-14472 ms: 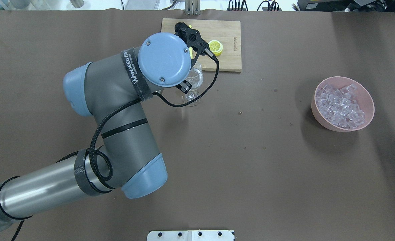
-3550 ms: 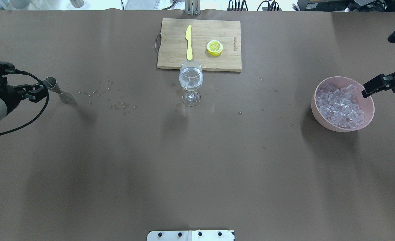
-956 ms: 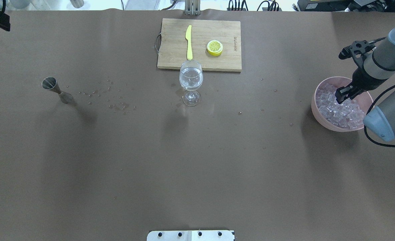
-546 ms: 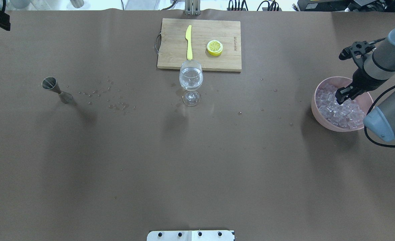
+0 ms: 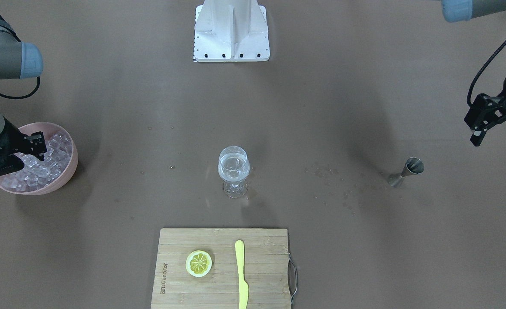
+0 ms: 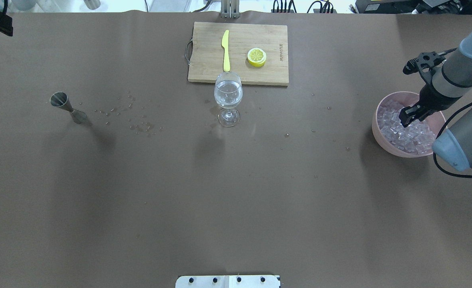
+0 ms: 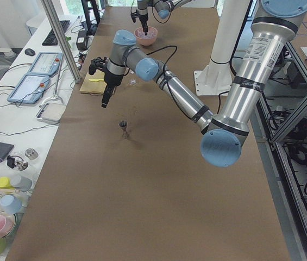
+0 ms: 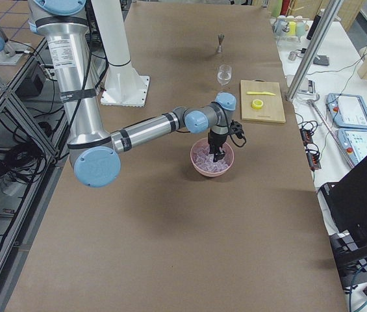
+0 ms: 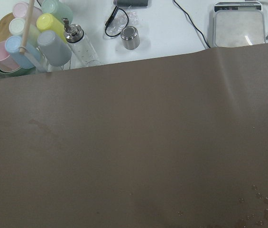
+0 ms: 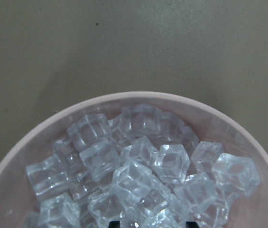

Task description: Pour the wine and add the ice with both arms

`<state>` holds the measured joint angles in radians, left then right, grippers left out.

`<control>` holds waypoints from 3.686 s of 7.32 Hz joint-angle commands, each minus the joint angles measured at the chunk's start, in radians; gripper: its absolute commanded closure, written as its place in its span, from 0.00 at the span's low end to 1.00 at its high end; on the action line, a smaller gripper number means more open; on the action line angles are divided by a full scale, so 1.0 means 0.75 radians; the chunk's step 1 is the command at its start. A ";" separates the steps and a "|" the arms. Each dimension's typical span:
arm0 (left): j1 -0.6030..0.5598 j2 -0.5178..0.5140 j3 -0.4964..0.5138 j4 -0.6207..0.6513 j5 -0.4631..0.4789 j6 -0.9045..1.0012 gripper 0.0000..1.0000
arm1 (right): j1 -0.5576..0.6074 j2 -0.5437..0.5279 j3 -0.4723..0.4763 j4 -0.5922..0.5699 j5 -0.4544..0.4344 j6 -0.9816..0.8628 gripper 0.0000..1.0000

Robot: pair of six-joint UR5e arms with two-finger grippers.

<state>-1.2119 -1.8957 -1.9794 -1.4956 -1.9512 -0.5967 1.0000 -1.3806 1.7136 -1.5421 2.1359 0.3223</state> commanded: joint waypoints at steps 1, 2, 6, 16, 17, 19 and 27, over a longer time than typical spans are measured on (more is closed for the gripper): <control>0.000 0.000 -0.001 0.000 -0.002 0.000 0.02 | -0.004 -0.004 0.000 -0.004 -0.001 0.000 0.45; 0.000 0.000 0.001 0.000 -0.002 0.000 0.02 | -0.004 -0.006 -0.002 -0.004 -0.001 0.000 0.45; -0.002 0.000 -0.003 0.000 -0.018 0.000 0.02 | -0.004 -0.006 -0.008 -0.004 -0.003 0.000 0.86; -0.126 -0.023 0.027 0.246 -0.078 0.341 0.02 | 0.070 0.423 0.059 0.015 0.247 0.534 1.00; -0.167 -0.065 0.098 0.312 -0.080 0.457 0.02 | 0.019 0.425 0.043 0.140 0.232 0.661 1.00; -0.253 -0.076 0.246 0.319 -0.088 0.824 0.02 | -0.034 0.468 0.006 0.303 0.153 0.791 1.00; -0.466 -0.088 0.612 0.319 -0.196 1.217 0.02 | -0.302 0.796 -0.219 0.598 -0.175 1.198 1.00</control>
<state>-1.5596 -1.9576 -1.5482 -1.2543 -2.0923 0.3160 0.7943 -0.7926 1.5620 -1.1210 2.0222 1.1944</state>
